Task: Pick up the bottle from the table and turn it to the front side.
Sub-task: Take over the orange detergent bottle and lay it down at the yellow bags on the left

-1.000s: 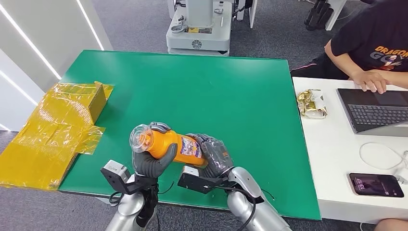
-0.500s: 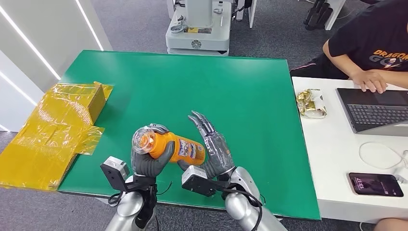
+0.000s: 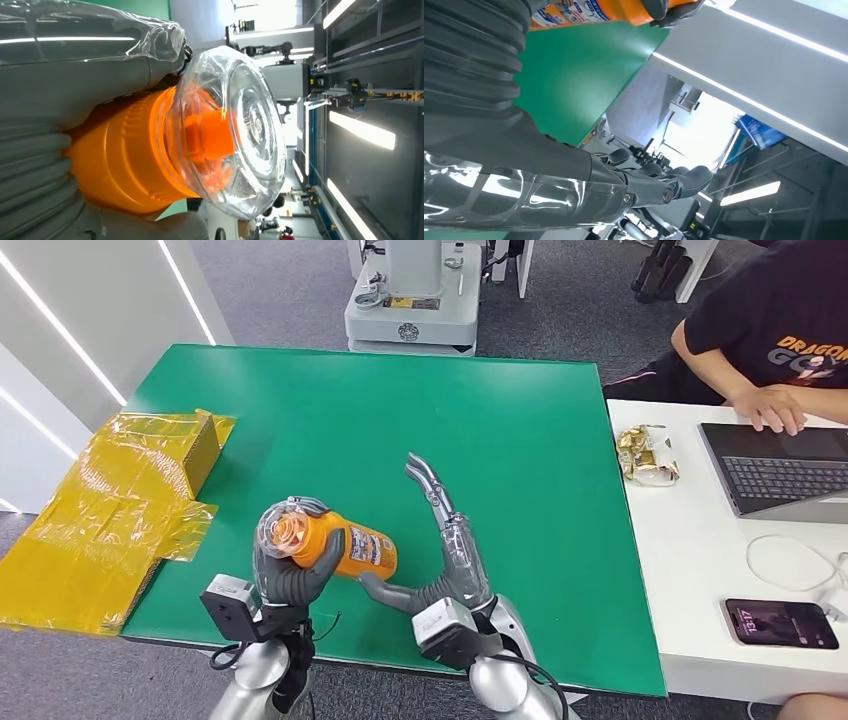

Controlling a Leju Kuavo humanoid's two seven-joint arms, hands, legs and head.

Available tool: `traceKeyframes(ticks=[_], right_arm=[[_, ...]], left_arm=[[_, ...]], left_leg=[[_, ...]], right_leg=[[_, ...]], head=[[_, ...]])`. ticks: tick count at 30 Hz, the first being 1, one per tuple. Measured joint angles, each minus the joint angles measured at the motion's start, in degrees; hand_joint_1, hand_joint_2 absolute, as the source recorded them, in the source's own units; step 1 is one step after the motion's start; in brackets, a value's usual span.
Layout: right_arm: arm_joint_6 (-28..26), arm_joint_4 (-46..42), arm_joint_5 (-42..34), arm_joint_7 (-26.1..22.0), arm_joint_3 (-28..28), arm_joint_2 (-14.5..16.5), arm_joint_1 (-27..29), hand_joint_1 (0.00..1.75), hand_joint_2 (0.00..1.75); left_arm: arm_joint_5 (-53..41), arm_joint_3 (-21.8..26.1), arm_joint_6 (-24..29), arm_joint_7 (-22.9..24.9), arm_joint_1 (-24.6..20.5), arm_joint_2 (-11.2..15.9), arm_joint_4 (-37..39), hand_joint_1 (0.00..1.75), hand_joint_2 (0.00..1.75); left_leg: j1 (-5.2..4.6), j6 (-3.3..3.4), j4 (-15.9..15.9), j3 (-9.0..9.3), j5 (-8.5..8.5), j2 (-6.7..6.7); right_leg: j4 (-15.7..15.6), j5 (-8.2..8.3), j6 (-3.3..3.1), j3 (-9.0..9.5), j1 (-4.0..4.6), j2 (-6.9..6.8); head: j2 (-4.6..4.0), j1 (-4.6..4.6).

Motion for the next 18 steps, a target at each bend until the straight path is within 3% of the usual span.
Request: traceKeyframes(ticks=[5, 10, 18], right_arm=[[-1.93, -2.22, -2.23, -2.10, 0.53, -0.45, 0.66, 0.00, 1.75], [-3.69, -3.21, -4.19, -3.52, 1.54, -1.37, 1.10, 0.00, 1.75], [-4.57, -4.04, -5.17, -3.96, 2.21, -2.48, 2.00, 0.00, 1.75]], left_arm=[[-10.33, 0.46, 5.88, 0.21, 0.44, 2.43, -3.08, 1.75, 1.75], [-22.85, 2.87, 10.18, 4.80, 1.44, 5.68, -7.18, 1.75, 1.75], [-32.16, 5.03, 11.57, 8.58, 1.76, 8.78, -9.62, 1.75, 1.75]], left_leg=[[0.00, 0.00, -0.01, 0.00, 0.00, 0.02], [0.01, 0.00, -0.02, 0.01, 0.00, 0.03], [0.01, 0.00, -0.02, 0.01, 0.00, 0.01]], right_leg=[[0.01, 0.00, 0.00, 0.00, 0.00, 0.02], [0.01, 0.00, 0.00, -0.01, 0.01, 0.03], [0.01, -0.01, 0.00, 0.00, 0.01, 0.01]], head=[[0.00, 0.01], [0.00, 0.00], [0.00, 0.01]])
